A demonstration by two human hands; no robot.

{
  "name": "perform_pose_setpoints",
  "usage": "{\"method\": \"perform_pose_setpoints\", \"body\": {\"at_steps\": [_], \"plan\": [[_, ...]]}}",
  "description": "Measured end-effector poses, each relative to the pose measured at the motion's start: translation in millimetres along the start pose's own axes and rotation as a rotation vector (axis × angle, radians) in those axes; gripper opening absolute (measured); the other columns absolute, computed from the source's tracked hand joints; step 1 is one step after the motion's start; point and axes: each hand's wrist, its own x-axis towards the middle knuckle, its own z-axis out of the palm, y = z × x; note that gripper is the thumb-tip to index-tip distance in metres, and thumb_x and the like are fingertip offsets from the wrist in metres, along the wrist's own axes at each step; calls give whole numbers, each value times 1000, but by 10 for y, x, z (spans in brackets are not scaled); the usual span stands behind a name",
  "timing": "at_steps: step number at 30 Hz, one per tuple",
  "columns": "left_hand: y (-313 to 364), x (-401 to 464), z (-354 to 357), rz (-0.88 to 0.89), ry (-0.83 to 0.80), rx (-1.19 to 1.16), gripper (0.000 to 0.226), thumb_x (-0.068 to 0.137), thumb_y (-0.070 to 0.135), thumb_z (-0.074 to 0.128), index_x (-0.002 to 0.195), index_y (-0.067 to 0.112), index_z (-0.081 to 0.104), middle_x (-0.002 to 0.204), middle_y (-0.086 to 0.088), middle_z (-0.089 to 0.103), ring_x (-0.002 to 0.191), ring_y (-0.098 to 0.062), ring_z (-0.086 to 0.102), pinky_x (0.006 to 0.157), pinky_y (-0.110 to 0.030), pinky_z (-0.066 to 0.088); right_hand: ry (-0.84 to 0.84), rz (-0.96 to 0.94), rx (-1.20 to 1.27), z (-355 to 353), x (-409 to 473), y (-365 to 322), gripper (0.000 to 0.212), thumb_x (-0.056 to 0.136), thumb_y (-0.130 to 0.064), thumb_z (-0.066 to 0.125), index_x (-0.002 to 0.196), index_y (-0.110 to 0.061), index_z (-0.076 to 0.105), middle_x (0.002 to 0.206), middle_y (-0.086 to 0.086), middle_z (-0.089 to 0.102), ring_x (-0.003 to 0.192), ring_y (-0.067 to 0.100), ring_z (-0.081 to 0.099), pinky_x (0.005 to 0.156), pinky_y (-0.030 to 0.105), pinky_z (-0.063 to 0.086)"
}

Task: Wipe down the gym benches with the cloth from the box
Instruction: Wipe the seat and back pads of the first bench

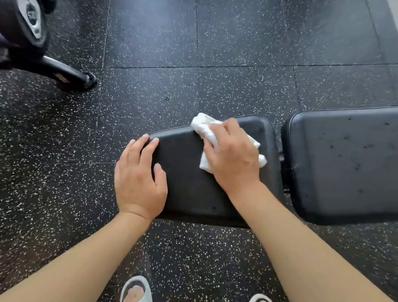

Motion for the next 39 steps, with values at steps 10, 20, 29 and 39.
{"method": "perform_pose_setpoints", "body": {"at_steps": [10, 20, 29, 39], "plan": [[-5, 21, 25, 14, 4, 27, 57, 95, 22, 46, 151, 15, 52, 159, -5, 46, 149, -32, 39, 123, -51, 31, -94, -257, 108, -137, -960, -23, 23, 95, -25, 66, 115, -15, 70, 104, 2, 61, 87, 23, 59, 74, 39, 51], [-14, 24, 35, 11, -2, 28, 58, 94, 24, 45, 151, 15, 51, 159, -5, 47, 149, -32, 39, 123, -53, 31, 52, 37, -64, -18, 440, 388, 18, 94, -29, 63, 102, -15, 70, 100, 6, 58, 84, 27, 59, 61, 35, 39], [-32, 32, 52, 34, 11, 20, 58, 94, 23, 45, 151, 13, 51, 158, -7, 47, 147, -35, 40, 124, -51, 30, -93, -291, 79, -90, -613, 132, 24, 92, -25, 64, 115, -17, 70, 106, 2, 62, 88, 25, 61, 74, 37, 50], [-14, 24, 40, 15, 3, 15, 58, 94, 23, 45, 151, 14, 51, 159, -6, 47, 149, -33, 38, 125, -52, 30, 40, 116, -53, -54, 379, 362, 18, 96, -31, 62, 102, -17, 69, 104, 4, 58, 88, 28, 58, 62, 37, 40]]}}
